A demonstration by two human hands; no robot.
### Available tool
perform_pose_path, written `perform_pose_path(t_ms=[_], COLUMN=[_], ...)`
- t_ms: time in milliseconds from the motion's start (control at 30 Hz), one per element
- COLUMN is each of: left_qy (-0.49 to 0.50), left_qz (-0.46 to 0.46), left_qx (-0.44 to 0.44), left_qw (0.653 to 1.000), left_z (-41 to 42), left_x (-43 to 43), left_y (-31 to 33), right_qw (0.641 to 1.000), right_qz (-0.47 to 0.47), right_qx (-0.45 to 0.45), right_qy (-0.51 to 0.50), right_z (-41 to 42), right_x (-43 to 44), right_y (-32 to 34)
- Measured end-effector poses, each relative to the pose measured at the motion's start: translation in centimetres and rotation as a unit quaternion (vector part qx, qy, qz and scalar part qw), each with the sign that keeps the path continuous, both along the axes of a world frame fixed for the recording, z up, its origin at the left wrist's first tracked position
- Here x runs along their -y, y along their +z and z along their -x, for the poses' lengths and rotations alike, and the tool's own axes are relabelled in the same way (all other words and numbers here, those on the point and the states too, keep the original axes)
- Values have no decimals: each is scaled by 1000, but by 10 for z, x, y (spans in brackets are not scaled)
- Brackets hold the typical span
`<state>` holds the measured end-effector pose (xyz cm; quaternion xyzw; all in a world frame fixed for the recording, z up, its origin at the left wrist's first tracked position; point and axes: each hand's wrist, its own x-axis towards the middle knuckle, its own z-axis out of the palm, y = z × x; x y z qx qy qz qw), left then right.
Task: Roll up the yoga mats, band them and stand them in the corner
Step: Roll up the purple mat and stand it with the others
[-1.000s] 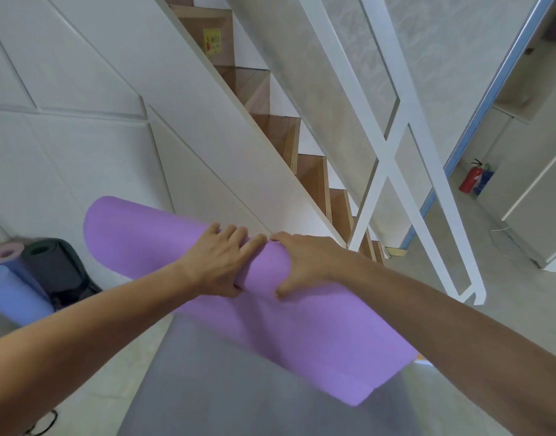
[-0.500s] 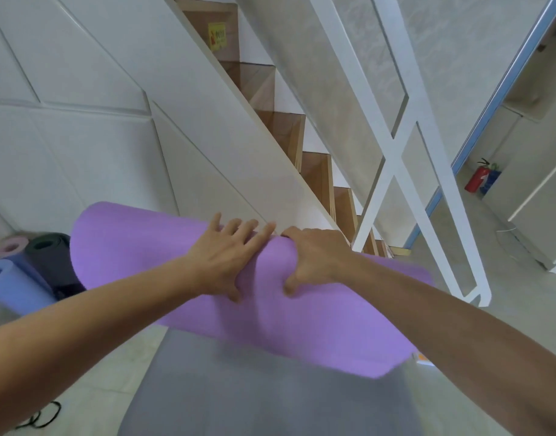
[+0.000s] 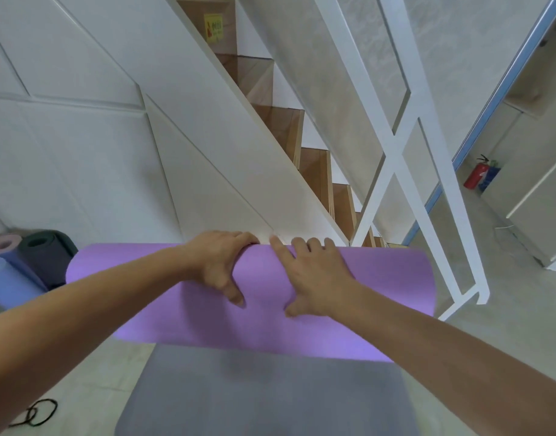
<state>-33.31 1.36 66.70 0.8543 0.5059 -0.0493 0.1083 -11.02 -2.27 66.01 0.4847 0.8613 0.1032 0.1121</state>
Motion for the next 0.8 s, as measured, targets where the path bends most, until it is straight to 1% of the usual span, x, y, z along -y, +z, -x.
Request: perform_pose_path(t_ms=[67, 133, 200, 267, 333, 367, 400, 467, 500, 533, 600, 633, 667, 733, 800], left_qy=[-9, -34, -67, -87, -91, -103, -117, -129, -128, -121, -92, -74, -57, -40, -45], left_qz=[21, -7, -88, -197, -244, -257, -267, -271, -257, -231, -161, -115, -67, -4, 20], left_qx=[-1, -44, -117, -157, -148, -134, -120, -94, -85, -83, -91, -89, -77, -47, -46], left_qw=[1000, 998, 987, 964, 954, 952, 949, 949, 954, 962, 978, 987, 993, 998, 998], left_z=[-2, -5, -6, -8, -9, -8, -7, -4, -2, -1, 1, 2, 3, 5, 6], left_x=[-1, 4, 15, 26, 30, 29, 28, 24, 21, 17, 6, 0, -6, -16, -21], left_y=[1, 0, -9, -20, -26, -30, -32, -37, -38, -39, -33, -27, -21, -13, -10], right_qw=[999, 993, 979, 948, 912, 900, 895, 900, 910, 929, 974, 989, 996, 1000, 999], right_qz=[33, 74, 139, 220, 288, 310, 323, 330, 319, 293, 194, 136, 80, 3, -1], right_qx=[-42, -86, -134, -203, -255, -268, -271, -257, -239, -210, -105, -57, -26, -9, -41], right_qy=[-10, -30, -69, -110, -141, -147, -146, -124, -111, -91, -43, -26, -14, 0, -2], right_z=[-3, -7, -12, -17, -20, -20, -20, -18, -16, -13, -6, -2, 1, 5, 6], right_x=[-5, -13, -21, -25, -30, -30, -29, -26, -23, -21, -17, -13, -9, -4, -5], right_y=[1, 6, 14, 18, 16, 15, 14, 14, 14, 15, 10, 5, -1, -9, -13])
